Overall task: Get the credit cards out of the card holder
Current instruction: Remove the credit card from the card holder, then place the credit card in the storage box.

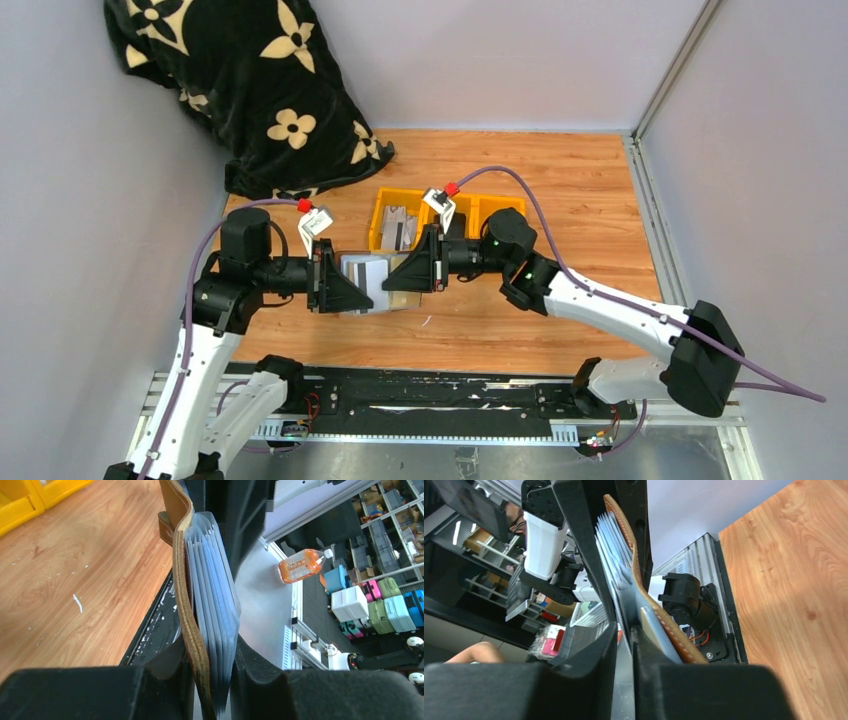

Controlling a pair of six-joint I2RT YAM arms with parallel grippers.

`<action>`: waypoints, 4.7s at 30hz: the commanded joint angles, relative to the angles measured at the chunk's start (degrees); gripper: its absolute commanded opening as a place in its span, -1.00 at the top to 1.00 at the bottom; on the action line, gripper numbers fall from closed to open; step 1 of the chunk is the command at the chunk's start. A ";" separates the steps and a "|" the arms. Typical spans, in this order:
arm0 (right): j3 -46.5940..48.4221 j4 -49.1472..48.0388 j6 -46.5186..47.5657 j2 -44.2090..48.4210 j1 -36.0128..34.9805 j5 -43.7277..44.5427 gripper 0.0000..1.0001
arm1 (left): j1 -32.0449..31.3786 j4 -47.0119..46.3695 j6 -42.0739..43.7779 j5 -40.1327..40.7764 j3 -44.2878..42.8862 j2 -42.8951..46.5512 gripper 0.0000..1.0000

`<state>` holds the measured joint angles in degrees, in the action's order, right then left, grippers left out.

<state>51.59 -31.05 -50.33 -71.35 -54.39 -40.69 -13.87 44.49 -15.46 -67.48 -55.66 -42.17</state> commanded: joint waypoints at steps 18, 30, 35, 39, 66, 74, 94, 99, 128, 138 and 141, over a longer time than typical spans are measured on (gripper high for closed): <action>9.69 3.82 6.37 -7.29 -4.23 -8.37 1.00 | -0.99 -1.25 7.89 -19.00 4.68 3.24 0.23; 9.39 15.78 15.36 -2.75 -3.05 -6.70 1.00 | -0.99 -1.25 9.02 -18.34 4.88 4.74 0.68; 7.50 15.37 15.65 -0.44 -2.65 -5.81 1.00 | -0.99 -1.31 8.51 -17.93 3.17 3.72 0.66; 7.12 13.79 14.98 -0.65 -2.65 -6.13 1.00 | -0.99 -1.35 8.04 -17.36 2.62 3.85 0.53; 2.79 -2.49 3.05 -1.55 -0.45 -7.05 1.00 | -0.99 -1.35 4.63 -16.84 -1.71 3.85 0.30; 2.54 -2.49 3.08 -0.92 -0.45 -7.04 1.00 | -0.99 -1.34 3.96 -17.13 -2.56 3.99 0.26; 1.49 -1.91 4.28 0.80 -0.51 -6.31 1.00 | -0.99 -1.25 3.43 -18.20 -3.66 4.03 0.52; 0.22 -1.58 4.68 1.29 -0.45 -6.33 1.00 | -0.98 -1.25 3.29 -17.96 -3.89 3.94 0.70; -4.06 -6.28 -0.70 5.65 6.22 -8.60 1.00 | -0.99 -1.43 3.42 -13.18 -6.13 2.09 1.00; -2.99 10.92 5.86 10.61 24.31 -12.31 1.00 | -0.94 0.97 7.68 -6.56 -6.08 2.34 1.00; -1.65 12.54 5.84 6.69 29.27 -10.63 1.00 | -0.99 7.54 14.93 -0.48 -7.58 2.03 1.00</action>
<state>48.16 -25.39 -47.00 -60.80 -30.57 -52.49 -14.39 46.52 -8.93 -73.67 -60.27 -40.49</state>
